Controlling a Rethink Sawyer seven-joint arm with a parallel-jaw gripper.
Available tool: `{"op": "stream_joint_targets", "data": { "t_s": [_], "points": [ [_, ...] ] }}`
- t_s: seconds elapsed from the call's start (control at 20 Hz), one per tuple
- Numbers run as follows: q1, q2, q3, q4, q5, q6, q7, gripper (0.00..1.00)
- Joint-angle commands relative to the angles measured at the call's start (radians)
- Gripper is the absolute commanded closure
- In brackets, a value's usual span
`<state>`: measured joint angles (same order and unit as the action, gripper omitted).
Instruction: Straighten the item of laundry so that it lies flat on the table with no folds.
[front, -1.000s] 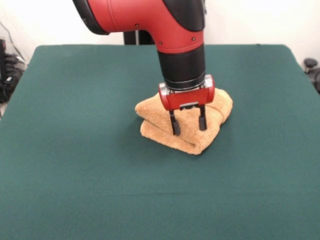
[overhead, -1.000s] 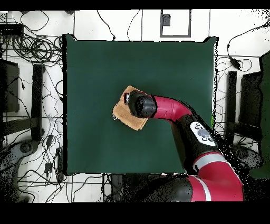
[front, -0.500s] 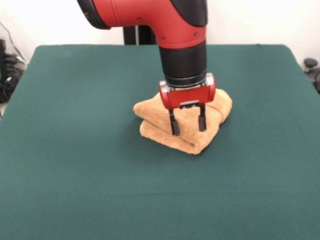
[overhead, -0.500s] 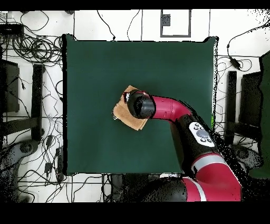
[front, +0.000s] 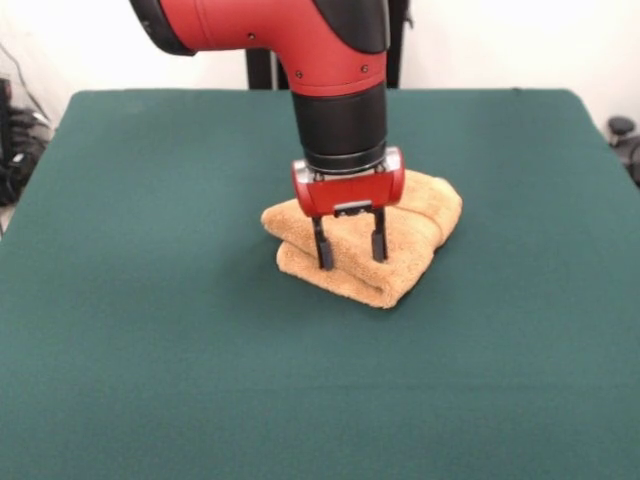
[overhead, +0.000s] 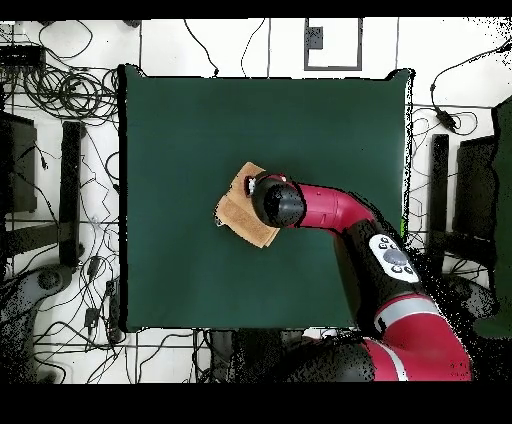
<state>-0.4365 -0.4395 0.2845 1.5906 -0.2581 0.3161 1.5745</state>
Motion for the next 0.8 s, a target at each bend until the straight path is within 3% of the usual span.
{"op": "stream_joint_targets", "data": {
  "t_s": [0.05,0.5,0.8],
  "points": [
    [0.028,0.071,0.045,0.005,-0.048,-0.046,0.061,0.0],
    [0.058,0.097,0.032,-0.028,-0.041,-0.065,0.083,0.0],
    [0.101,0.062,-0.023,-0.009,-0.034,-0.086,0.131,0.0]
  ]
}}
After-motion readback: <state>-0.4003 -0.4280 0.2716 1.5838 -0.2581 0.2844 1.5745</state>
